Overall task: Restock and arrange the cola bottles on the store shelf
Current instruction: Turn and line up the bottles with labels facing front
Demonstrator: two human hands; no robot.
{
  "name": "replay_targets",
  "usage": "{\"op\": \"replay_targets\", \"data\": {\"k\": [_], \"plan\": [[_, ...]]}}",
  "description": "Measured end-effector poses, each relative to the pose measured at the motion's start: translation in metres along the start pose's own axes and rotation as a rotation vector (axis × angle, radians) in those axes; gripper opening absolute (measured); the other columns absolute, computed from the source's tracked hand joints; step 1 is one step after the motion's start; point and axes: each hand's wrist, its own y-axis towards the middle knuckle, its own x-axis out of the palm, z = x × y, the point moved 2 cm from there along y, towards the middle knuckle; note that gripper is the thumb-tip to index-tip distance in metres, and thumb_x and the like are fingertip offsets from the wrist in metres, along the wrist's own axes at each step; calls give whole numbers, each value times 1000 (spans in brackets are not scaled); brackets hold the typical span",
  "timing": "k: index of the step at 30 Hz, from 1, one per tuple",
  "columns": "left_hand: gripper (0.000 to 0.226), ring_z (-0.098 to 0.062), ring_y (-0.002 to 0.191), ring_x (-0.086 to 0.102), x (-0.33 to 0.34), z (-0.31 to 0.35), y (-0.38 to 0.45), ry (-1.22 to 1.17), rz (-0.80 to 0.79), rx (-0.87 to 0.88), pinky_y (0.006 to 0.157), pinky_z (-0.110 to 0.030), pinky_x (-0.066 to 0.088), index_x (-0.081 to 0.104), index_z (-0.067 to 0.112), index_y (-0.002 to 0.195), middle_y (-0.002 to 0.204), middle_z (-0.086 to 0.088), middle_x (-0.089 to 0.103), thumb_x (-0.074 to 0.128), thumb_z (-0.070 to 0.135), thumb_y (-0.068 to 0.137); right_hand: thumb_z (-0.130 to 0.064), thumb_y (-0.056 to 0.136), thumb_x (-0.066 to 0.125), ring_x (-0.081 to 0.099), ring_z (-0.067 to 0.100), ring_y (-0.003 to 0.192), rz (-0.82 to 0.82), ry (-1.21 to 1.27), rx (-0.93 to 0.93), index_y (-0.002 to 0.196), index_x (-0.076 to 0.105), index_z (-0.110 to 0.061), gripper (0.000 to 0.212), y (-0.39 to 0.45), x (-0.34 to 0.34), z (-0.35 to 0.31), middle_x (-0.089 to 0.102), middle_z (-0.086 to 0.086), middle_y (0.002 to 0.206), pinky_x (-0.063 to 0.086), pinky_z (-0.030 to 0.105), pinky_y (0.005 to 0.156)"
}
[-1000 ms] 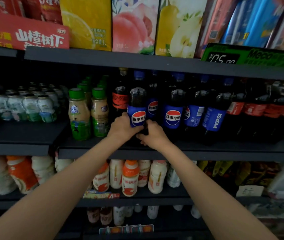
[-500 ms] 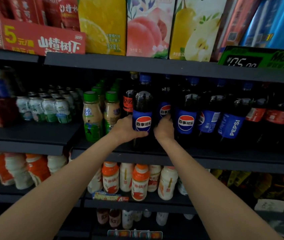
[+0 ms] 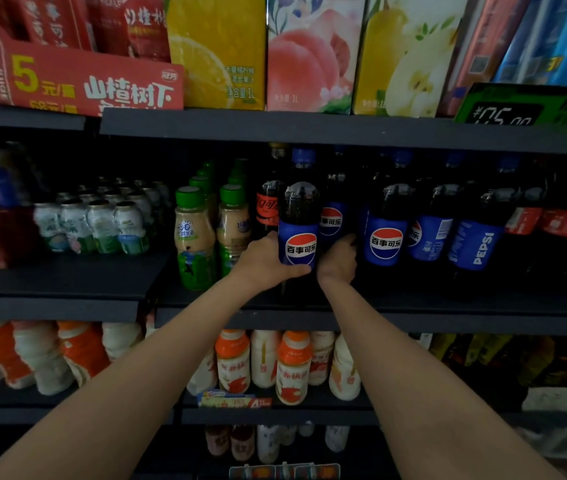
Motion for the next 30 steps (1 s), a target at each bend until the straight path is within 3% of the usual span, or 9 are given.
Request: {"op": "replay_targets", "data": {"k": [6, 9, 13, 16, 20, 28, 30], "plan": [[69, -22, 114, 57, -1, 1, -1, 4, 0, 6, 94, -32, 47, 47, 9, 127, 125, -8, 59, 75, 40, 72, -5, 95, 44, 44, 37, 127, -60, -37, -1, 138, 28, 2, 47, 3, 1, -4, 40, 23, 140, 41, 42, 99], [65, -22, 114, 57, 0, 5, -4, 10, 27, 5, 86, -26, 43, 47, 9, 126, 125, -8, 59, 74, 38, 74, -4, 94, 47, 45, 35, 127, -154, 23, 30, 138, 29, 1, 48, 0, -4, 1, 41, 23, 140, 42, 40, 101], [63, -24, 113, 57, 5, 13, -3, 15, 55, -11, 87, -30, 46, 47, 8, 123, 123, -9, 59, 73, 39, 74, -3, 91, 48, 53, 30, 117, -273, 28, -58, 133, 44, -4, 42, -12, -23, 18, 52, 17, 131, 45, 30, 92], [62, -26, 111, 58, 15, 21, 3, 17, 62, -44, 87, -34, 48, 47, 7, 120, 122, -11, 60, 74, 39, 74, -5, 88, 52, 57, 28, 113, -379, 39, -89, 129, 52, -5, 40, -18, -34, 27, 58, 16, 125, 48, 38, 99], [60, -28, 111, 58, 25, 33, 10, 19, 80, -64, 88, -36, 47, 46, 5, 120, 122, -13, 59, 72, 37, 76, -15, 84, 65, 58, 27, 108, -489, -20, -162, 127, 49, -7, 47, -17, -45, 29, 59, 13, 117, 51, 42, 94], [58, -32, 114, 56, 40, 46, 16, -6, 112, -87, 88, -36, 46, 43, 1, 122, 124, -17, 57, 69, 33, 80, -26, 84, 67, 68, 27, 78, -396, -126, -218, 112, 52, -3, 39, -10, -48, 35, 67, 16, 94, 57, 41, 75], [57, -32, 114, 56, 41, 47, 17, -3, 112, -96, 87, -36, 46, 42, 1, 122, 123, -18, 57, 68, 32, 81, -29, 85, 66, 69, 29, 80, -370, -188, -252, 112, 53, -3, 39, -8, -47, 35, 67, 16, 95, 57, 42, 76]]}}
